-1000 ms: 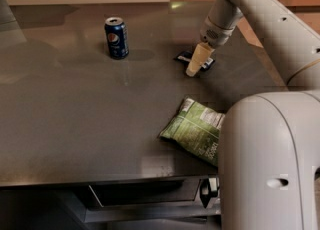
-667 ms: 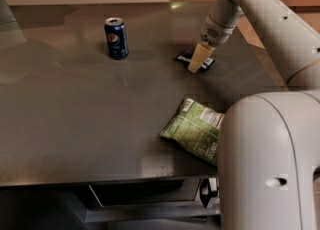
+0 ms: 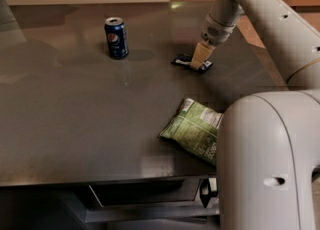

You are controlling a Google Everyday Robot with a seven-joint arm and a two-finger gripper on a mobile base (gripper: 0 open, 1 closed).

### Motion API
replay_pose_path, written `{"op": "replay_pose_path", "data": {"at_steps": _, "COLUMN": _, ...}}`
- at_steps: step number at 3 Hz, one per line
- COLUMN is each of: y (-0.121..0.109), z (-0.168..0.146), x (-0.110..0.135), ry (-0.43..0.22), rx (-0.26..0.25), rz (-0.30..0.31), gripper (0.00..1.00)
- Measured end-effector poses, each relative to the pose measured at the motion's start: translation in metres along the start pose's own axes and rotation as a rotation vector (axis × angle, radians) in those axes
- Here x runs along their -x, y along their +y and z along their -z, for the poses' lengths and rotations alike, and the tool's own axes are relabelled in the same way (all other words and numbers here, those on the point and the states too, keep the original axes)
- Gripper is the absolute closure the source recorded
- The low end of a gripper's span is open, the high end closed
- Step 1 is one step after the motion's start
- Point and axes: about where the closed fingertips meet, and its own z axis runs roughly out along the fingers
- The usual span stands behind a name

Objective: Move rxbar blueberry near green jalapeno chip bag

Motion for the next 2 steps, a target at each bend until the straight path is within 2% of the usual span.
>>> {"op": "replay_pose_path", "data": {"at_steps": 1, "y": 0.014, "z": 0.009, "x": -0.008, "ry": -0.003, "rx": 0.004, "rz": 0.023, "gripper": 1.0}}
{"op": "replay_pose_path", "data": {"at_steps": 2, "y": 0.046, "z": 0.024, "x": -0.025, "ry": -0.016, "rx": 0.019, "rz": 0.059, "gripper": 1.0}}
